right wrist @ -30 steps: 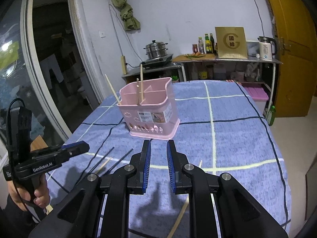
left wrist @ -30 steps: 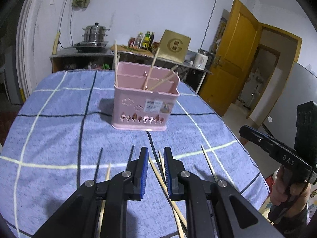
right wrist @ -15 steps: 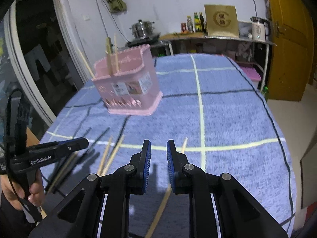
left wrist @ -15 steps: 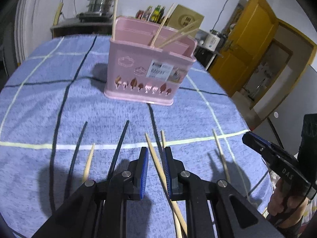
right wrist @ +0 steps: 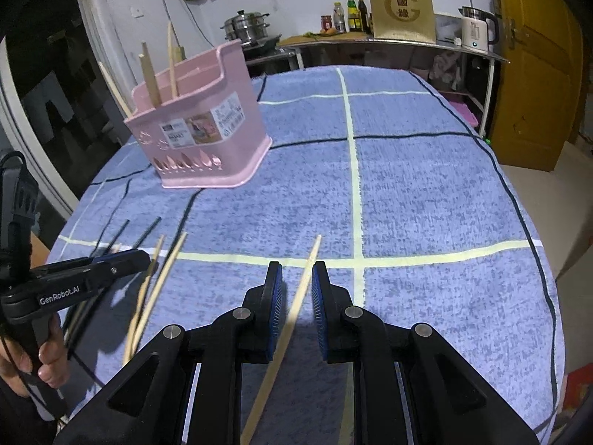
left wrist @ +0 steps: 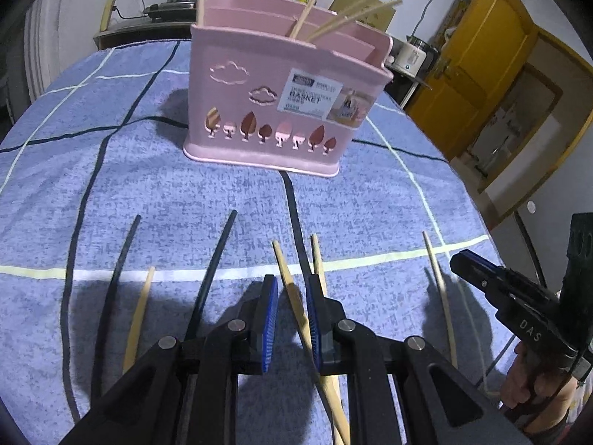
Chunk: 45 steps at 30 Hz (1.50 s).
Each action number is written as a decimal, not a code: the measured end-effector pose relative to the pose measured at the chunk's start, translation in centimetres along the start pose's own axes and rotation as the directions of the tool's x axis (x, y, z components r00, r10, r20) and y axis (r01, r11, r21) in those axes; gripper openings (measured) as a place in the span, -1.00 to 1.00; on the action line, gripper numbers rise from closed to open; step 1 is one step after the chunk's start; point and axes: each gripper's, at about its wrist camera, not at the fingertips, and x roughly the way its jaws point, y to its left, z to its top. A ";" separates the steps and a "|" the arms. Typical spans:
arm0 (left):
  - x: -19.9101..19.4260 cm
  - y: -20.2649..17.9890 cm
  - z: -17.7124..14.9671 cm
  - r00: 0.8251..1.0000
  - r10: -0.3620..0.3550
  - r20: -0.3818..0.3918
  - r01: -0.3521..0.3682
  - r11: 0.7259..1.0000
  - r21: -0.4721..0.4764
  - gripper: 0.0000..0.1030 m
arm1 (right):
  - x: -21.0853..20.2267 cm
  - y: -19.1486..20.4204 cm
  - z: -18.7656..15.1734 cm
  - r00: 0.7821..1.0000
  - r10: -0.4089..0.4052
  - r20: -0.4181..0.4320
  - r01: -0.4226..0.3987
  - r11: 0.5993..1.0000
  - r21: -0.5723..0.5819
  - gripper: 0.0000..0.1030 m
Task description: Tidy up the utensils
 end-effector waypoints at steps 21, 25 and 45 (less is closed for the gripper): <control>1.6 -2.2 0.2 0.990 0.135 0.046 -0.139 0.986 0.097 -0.71 | 2.9 0.7 0.6 0.994 -0.092 -0.056 0.090 0.995 -0.036 -0.67; 1.6 -2.3 0.3 0.987 0.155 0.051 -0.160 0.981 0.112 -0.82 | 3.2 1.2 0.8 0.991 -0.125 -0.055 0.122 0.991 -0.058 -0.67; -1.9 -2.0 2.1 0.996 0.046 0.077 -0.052 0.995 0.079 -0.91 | 1.2 2.0 2.3 0.998 -0.067 0.005 0.067 0.997 -0.038 -0.89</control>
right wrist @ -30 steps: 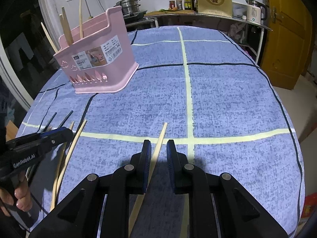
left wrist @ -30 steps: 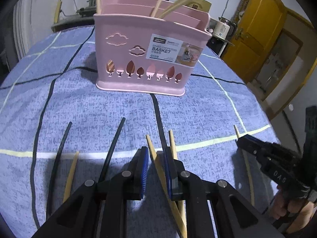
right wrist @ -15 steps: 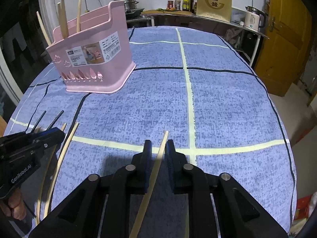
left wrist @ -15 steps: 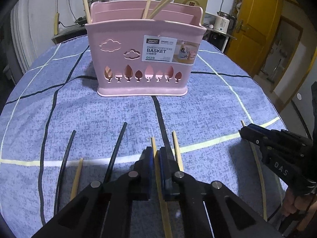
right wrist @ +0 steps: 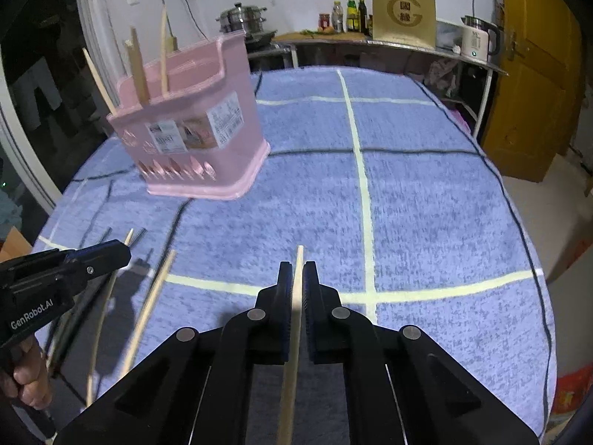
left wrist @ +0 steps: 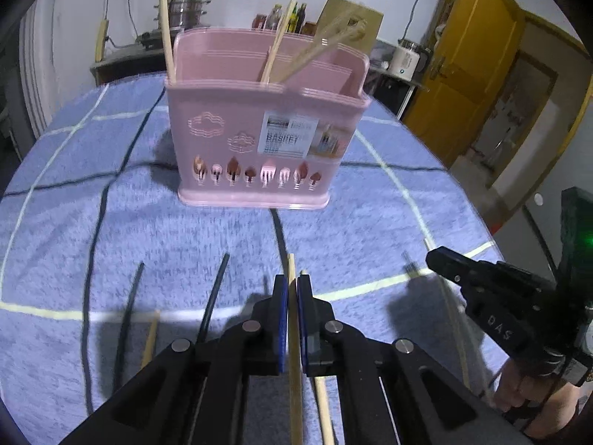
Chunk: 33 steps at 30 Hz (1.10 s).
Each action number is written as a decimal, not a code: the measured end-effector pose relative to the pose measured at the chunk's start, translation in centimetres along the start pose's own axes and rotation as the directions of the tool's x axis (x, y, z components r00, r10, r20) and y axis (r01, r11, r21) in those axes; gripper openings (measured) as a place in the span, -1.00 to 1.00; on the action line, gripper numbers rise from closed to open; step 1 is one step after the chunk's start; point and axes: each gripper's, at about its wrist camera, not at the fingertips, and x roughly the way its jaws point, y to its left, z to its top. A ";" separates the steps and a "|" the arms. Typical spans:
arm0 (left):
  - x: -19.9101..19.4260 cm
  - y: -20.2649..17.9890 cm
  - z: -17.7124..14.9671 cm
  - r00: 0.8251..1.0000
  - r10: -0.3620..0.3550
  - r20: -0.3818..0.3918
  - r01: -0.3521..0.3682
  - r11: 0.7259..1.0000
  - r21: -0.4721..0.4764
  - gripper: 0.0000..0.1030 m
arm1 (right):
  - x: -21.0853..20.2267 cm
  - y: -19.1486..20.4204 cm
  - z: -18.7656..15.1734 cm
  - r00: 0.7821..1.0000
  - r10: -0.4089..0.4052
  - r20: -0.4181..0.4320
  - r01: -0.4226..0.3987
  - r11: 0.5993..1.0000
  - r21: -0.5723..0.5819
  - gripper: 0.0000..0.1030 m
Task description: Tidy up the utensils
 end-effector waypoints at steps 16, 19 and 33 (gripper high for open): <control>-8.1 -1.0 5.4 0.982 -0.018 0.186 0.006 0.998 0.066 -0.91 | -7.3 0.9 4.4 0.976 0.054 0.211 -0.052 0.999 -0.016 -0.90; -9.3 -1.1 5.8 0.977 -0.024 0.212 0.008 0.997 0.076 -0.91 | -8.4 1.0 4.9 0.968 0.058 0.243 -0.054 0.998 -0.020 -0.90; -11.2 -0.9 4.1 0.973 -0.056 0.224 0.036 0.995 0.091 -0.91 | -10.6 1.7 3.8 0.956 0.084 0.281 -0.072 0.996 -0.052 -0.90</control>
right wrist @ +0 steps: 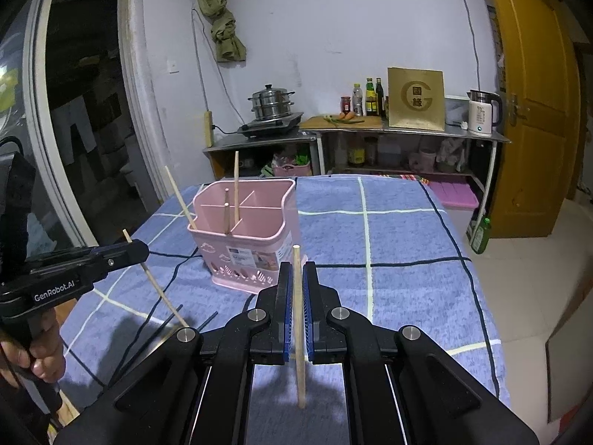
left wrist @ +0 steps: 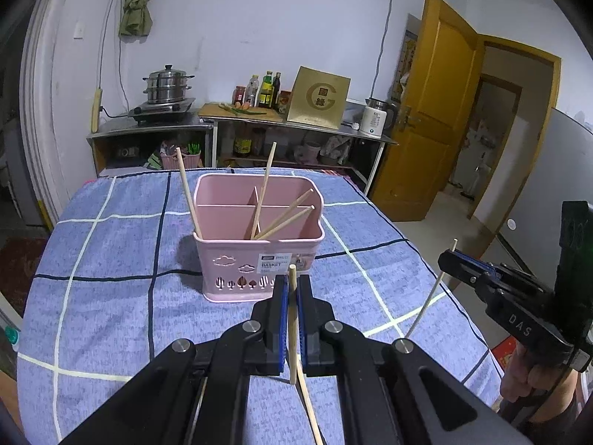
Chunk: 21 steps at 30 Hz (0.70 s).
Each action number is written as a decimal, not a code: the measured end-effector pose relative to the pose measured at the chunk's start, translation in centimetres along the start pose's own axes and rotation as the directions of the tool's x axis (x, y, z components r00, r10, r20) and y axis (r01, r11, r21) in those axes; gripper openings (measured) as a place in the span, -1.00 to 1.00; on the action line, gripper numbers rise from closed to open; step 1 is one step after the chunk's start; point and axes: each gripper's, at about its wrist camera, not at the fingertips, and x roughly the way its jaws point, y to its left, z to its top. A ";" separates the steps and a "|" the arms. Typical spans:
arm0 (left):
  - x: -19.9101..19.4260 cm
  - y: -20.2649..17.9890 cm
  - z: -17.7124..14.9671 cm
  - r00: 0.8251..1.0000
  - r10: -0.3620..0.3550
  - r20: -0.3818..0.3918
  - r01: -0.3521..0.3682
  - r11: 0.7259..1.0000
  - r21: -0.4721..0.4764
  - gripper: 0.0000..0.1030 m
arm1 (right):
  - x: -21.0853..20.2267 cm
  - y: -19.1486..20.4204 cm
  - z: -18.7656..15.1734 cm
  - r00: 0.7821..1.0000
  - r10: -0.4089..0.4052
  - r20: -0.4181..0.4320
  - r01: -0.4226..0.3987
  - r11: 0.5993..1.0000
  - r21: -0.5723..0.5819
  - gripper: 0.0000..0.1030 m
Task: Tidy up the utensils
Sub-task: 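Lift both held bamboo chopsticks upright and carry them over the pink basket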
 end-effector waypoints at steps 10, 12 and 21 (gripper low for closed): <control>-0.9 -0.2 -0.2 1.000 0.004 -0.002 -0.003 1.000 0.016 -0.91 | -1.3 0.4 -0.1 1.000 -0.001 0.014 0.001 1.000 -0.011 -0.90; -1.3 -0.2 -0.2 1.000 0.002 0.002 -0.002 1.000 0.019 -0.91 | -1.6 0.5 0.0 1.000 0.000 0.022 0.000 1.000 -0.013 -0.90; -2.3 0.8 0.5 1.000 0.009 -0.003 -0.009 0.999 0.031 -0.91 | -1.9 1.5 0.7 0.999 0.026 0.039 -0.025 0.999 -0.027 -0.90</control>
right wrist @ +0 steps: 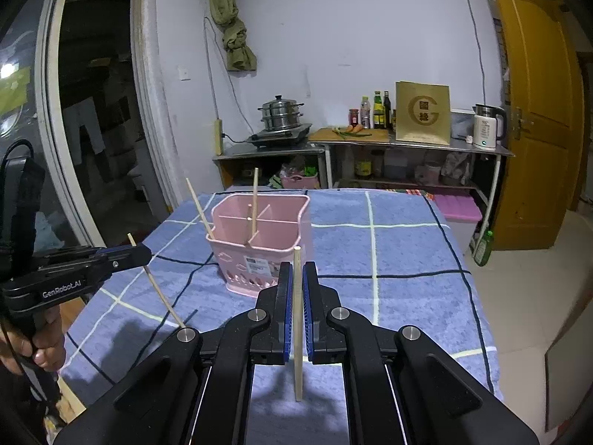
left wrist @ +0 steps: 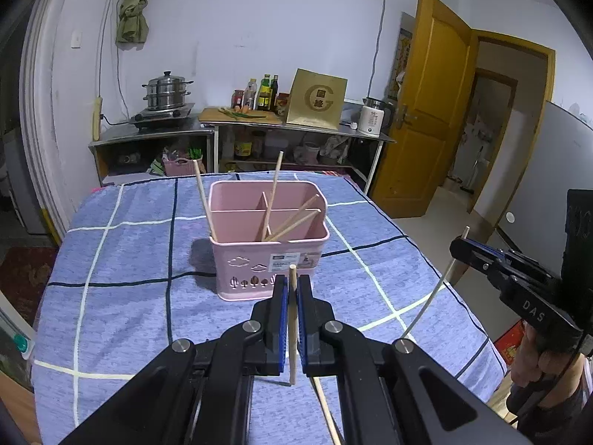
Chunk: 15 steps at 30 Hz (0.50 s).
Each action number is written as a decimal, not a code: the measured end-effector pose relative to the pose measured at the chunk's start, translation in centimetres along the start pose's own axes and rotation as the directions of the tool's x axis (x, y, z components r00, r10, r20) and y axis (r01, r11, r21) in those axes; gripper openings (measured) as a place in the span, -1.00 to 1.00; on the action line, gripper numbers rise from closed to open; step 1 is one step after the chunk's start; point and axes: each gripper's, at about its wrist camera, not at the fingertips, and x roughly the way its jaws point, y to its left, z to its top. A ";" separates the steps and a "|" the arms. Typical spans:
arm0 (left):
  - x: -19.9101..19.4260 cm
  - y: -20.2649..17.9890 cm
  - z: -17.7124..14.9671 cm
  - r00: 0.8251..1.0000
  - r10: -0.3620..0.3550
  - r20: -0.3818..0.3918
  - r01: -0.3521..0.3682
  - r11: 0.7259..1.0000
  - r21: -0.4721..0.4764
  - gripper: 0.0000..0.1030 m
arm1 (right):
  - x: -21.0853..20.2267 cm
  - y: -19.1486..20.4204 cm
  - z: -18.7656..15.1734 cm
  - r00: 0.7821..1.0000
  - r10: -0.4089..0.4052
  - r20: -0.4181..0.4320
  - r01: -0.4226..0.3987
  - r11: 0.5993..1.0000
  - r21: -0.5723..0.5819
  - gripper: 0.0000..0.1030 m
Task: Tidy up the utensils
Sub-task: 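Lift both held bamboo chopsticks upright and carry them over the pink basket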
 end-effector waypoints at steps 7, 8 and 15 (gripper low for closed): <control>-0.3 1.6 1.7 1.000 0.002 0.002 -0.002 1.000 -0.011 -0.91 | 1.1 1.7 1.8 0.998 0.054 0.020 -0.053 0.998 -0.019 -0.90; -0.4 1.9 2.1 1.000 0.003 0.006 -0.003 1.000 -0.012 -0.91 | 1.3 1.9 2.1 0.998 0.063 0.026 -0.062 0.998 -0.020 -0.90; -1.7 3.7 5.6 0.996 0.006 0.088 -0.001 0.999 -0.054 -0.91 | 2.4 2.8 5.1 0.989 0.119 0.090 -0.120 0.993 0.006 -0.90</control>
